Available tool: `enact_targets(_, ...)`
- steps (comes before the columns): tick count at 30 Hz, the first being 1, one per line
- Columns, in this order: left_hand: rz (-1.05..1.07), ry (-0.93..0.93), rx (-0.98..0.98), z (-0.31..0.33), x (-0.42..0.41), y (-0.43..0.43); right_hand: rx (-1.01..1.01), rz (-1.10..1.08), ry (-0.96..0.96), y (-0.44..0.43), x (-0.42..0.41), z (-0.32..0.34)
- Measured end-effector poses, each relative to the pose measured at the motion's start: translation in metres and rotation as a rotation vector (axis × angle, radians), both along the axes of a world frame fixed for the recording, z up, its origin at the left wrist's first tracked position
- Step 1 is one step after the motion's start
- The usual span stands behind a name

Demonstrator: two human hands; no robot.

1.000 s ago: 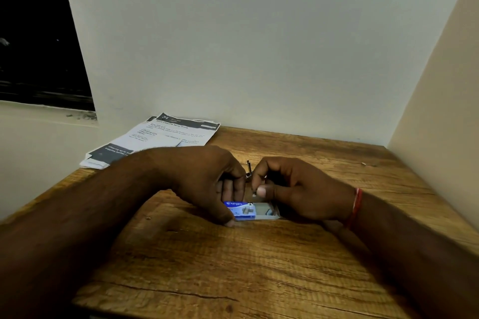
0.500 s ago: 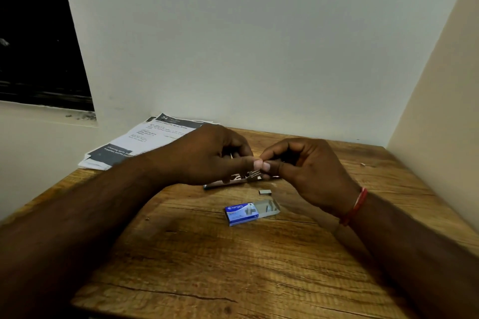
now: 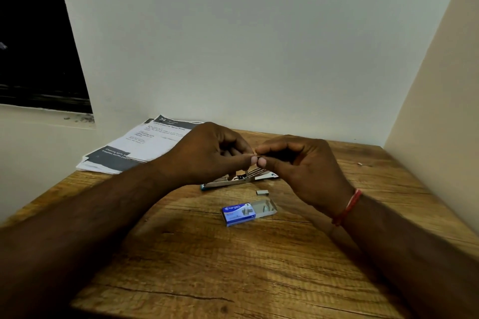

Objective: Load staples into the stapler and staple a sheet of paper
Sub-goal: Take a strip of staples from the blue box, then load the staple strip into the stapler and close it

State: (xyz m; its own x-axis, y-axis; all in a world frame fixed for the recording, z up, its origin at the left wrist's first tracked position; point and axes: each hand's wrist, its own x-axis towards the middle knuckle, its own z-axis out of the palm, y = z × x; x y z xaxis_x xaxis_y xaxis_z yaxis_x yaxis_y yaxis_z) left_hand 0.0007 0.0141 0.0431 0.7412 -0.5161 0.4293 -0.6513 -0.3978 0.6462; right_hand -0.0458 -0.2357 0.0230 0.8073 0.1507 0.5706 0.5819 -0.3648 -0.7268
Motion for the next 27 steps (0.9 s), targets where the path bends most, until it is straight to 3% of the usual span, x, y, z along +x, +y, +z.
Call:
enact_targets(8, 0.032, -0.064, -0.015, -0.014, 0.010, -0.002, 0.040, -0.063, 0.044, 0.000, 0.005, -0.002)
enact_targets(14, 0.118, -0.154, 0.055, -0.017, 0.022, 0.002, -0.192, -0.294, -0.010, -0.002, 0.015, -0.008)
enact_targets(27, 0.092, -0.002, 0.064, -0.041, 0.028, -0.006, -0.399, -0.402, 0.003, 0.013, 0.017, -0.022)
